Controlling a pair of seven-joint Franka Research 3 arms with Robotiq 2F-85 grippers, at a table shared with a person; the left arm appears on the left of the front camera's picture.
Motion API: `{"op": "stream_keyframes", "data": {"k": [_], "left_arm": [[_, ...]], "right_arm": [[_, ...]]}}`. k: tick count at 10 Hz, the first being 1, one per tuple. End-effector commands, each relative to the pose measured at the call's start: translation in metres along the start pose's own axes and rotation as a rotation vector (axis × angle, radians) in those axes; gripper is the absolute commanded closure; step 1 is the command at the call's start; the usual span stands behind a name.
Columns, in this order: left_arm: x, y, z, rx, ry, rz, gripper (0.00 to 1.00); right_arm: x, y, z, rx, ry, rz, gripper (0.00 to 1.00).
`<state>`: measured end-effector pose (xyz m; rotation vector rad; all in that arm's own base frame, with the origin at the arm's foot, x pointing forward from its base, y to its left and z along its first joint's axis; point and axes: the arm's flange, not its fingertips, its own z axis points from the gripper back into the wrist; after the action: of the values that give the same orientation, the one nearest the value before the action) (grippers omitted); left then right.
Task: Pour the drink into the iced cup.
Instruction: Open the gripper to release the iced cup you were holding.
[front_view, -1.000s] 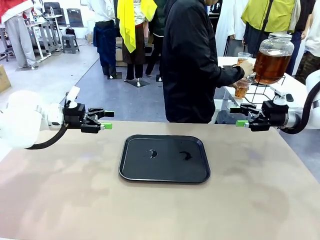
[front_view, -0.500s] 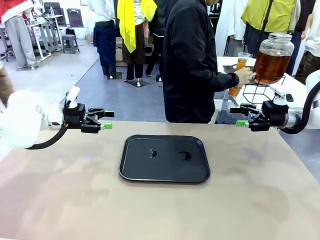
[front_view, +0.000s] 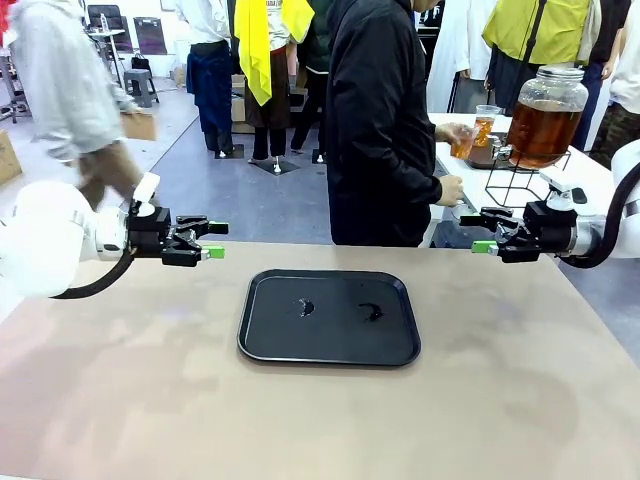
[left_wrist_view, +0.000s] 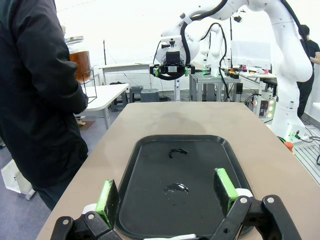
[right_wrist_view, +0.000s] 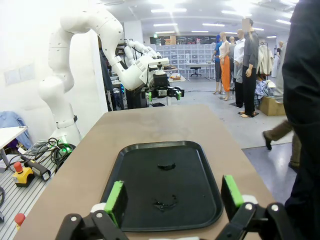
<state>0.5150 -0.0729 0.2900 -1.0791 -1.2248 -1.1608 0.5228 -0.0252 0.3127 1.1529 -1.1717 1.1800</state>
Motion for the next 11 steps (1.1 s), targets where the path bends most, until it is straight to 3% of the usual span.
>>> {"op": "stream_keyframes", "data": {"k": [1, 11], "left_arm": [[0.0017, -0.0001, -0.0007, 0.003, 0.005, -0.003, 0.00], [0.0017, -0.0001, -0.0007, 0.003, 0.005, -0.003, 0.00]], "right_arm": [[0.0058, -0.0003, -0.0020, 0.000, 0.008, 0.005, 0.00], [0.0058, -0.0003, -0.0020, 0.000, 0.008, 0.005, 0.00]]}}
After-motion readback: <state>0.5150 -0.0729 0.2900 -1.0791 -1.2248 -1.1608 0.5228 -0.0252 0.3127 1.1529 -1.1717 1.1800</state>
